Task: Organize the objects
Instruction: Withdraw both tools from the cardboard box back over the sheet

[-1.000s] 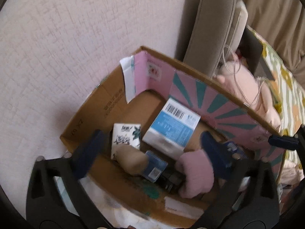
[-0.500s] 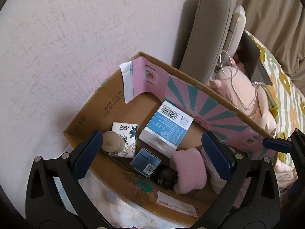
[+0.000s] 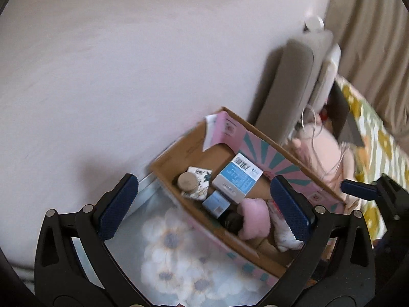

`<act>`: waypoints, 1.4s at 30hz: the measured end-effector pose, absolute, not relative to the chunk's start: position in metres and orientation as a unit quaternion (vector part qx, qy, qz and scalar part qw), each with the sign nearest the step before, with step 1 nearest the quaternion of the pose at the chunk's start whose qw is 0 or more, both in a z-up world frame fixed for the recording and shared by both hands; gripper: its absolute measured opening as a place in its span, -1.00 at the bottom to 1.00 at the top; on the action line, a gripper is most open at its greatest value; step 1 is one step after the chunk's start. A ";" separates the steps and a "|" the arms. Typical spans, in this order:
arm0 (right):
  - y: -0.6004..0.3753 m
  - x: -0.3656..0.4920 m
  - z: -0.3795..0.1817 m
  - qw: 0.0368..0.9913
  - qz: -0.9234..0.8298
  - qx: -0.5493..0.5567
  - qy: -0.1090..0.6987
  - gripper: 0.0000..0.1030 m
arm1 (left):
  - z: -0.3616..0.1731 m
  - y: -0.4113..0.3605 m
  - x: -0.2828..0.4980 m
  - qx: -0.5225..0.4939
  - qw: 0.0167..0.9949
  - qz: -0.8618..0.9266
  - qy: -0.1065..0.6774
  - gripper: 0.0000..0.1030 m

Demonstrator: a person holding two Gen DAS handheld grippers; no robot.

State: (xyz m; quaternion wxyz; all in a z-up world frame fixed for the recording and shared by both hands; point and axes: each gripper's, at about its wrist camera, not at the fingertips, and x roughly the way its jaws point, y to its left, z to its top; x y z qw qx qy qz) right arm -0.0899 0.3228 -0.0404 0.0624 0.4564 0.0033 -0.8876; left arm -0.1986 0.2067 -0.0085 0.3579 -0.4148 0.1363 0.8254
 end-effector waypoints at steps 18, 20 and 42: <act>0.228 -0.069 0.031 0.166 -0.907 0.387 0.028 0.98 | 0.058 -0.012 -0.130 -0.358 0.166 0.919 -0.010 1.00; 0.216 -0.065 0.032 0.184 -0.906 0.380 0.028 0.98 | 0.055 -0.030 -0.118 -0.356 0.146 0.923 -0.025 1.00; 0.181 -0.033 0.013 0.188 -0.911 0.362 0.061 0.98 | 0.017 -0.096 -0.070 -0.354 0.046 0.932 -0.059 1.00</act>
